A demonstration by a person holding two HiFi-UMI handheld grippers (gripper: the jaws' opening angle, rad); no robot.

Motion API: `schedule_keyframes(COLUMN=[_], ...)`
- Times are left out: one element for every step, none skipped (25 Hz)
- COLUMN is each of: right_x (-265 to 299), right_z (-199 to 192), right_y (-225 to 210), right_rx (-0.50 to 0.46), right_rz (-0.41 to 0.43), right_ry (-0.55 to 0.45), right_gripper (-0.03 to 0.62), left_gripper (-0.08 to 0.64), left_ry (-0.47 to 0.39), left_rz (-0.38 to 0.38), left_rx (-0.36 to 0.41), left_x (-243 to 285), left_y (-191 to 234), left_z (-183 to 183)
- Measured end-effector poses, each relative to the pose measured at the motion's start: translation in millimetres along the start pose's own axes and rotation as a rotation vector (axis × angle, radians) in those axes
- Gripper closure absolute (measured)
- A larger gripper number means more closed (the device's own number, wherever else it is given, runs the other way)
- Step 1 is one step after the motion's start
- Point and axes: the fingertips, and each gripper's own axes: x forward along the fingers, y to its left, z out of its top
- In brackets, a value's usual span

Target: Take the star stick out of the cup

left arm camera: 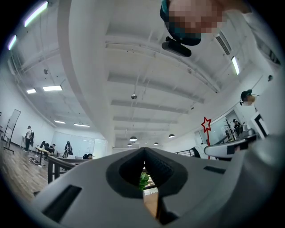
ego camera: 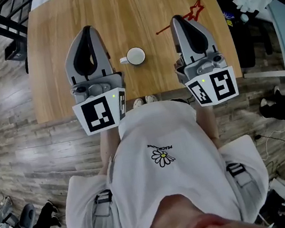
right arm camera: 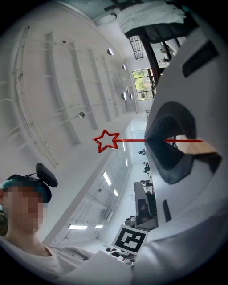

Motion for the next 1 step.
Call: schedule_keyframes(right_x=[0.0], right_z=[0.5], right_y=[-1.0], right_rx=[0.0], right_rz=[0.0], right_ry=[0.0], right_gripper=[0.58], left_gripper=[0.545], left_ry=[0.0], left_rz=[0.0], left_rx=[0.001], left_x=[0.5], left_y=[-0.9], left_z=[0.2])
